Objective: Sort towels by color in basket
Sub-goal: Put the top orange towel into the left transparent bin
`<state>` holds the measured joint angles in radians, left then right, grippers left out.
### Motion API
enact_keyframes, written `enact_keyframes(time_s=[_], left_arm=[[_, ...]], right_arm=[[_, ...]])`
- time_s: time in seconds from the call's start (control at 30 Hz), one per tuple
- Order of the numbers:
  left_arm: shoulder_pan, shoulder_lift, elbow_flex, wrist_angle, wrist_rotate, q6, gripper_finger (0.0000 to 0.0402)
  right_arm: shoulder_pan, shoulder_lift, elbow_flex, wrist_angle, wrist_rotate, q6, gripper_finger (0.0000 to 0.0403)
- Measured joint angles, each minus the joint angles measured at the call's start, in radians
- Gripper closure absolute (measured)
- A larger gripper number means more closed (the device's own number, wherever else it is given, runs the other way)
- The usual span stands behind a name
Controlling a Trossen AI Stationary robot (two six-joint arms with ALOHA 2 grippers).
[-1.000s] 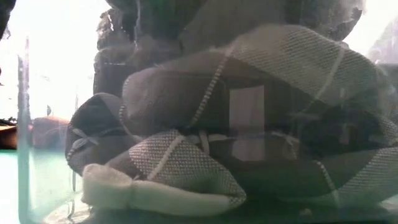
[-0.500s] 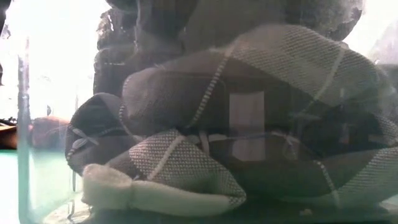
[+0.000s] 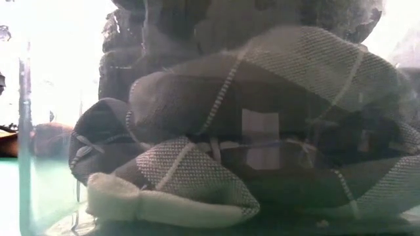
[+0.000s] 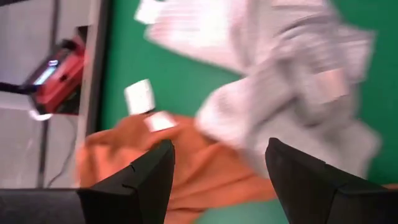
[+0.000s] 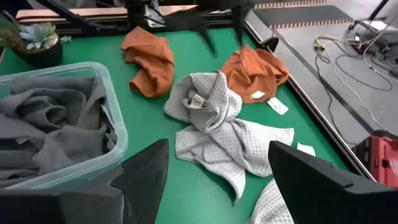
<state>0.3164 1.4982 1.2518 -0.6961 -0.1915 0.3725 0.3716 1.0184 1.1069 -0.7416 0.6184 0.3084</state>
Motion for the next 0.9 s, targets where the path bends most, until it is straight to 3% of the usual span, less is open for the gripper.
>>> enact_keyframes(time_s=[0.33,0.7,0.8,0.9], left_arm=[[0.247,0.036,-0.128,0.171,0.01,0.16,0.0162],[0.295,0.223,-0.131,0.192,0.049,0.252,0.0164],[0.29,0.248,-0.131,0.193,0.045,0.251,0.0194],[0.274,0.252,-0.131,0.205,0.016,0.253,0.0269]], right_arm=[[0.047,0.0,0.0,0.069,0.041,-0.1,0.0097],[0.048,0.0,-0.022,0.13,0.042,-0.134,0.0097],[0.047,0.002,-0.059,0.149,0.042,-0.125,0.0097],[0.047,0.001,-0.088,0.162,0.042,-0.103,0.0097]])
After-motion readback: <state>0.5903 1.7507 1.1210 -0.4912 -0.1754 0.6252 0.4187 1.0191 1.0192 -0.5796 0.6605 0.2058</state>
